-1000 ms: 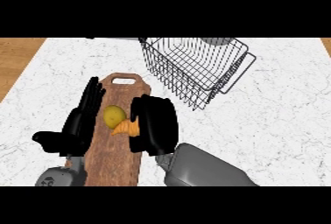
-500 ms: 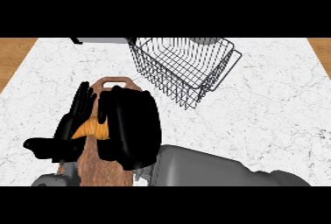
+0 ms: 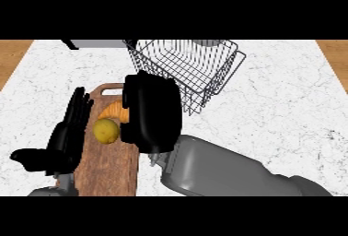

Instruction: Pick the croissant from the placemat and place it in the basket

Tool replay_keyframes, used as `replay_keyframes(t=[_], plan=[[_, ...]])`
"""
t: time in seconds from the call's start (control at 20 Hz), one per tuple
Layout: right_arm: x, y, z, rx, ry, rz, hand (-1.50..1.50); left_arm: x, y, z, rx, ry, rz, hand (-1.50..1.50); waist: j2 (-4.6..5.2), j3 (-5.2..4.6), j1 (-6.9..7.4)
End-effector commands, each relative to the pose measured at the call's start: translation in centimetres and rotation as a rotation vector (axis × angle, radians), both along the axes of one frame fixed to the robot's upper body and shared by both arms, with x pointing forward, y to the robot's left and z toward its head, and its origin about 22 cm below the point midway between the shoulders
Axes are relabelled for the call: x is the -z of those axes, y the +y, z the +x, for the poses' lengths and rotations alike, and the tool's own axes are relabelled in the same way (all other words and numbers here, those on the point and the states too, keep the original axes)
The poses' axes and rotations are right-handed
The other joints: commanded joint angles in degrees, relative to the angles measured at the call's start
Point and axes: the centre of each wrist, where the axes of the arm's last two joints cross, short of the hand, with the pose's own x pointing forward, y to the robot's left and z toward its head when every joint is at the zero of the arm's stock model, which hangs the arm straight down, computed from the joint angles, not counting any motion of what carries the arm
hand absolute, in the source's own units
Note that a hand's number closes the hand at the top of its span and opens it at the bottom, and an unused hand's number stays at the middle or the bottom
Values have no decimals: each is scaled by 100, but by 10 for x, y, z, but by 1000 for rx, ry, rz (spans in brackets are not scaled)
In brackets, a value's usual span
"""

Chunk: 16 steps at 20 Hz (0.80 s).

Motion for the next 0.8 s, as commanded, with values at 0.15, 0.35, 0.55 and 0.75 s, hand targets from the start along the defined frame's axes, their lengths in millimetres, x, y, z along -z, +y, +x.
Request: replay_keyframes(t=[0.15,0.35,0.55,0.75], plan=[[-10,-39,30,163,67,21,150,-9,0,-2,-13,-2,-1,0,23,5,-5],[14,-61,42,175,71,15,150,-2,5,7,3,10,-8,0,34,4,-2],[14,-77,55,196,85,-34,150,-1,-2,3,-4,-5,-6,0,32,3,4],[28,-101,69,216,101,-57,150,10,0,-13,12,-13,-12,0,34,3,32]])
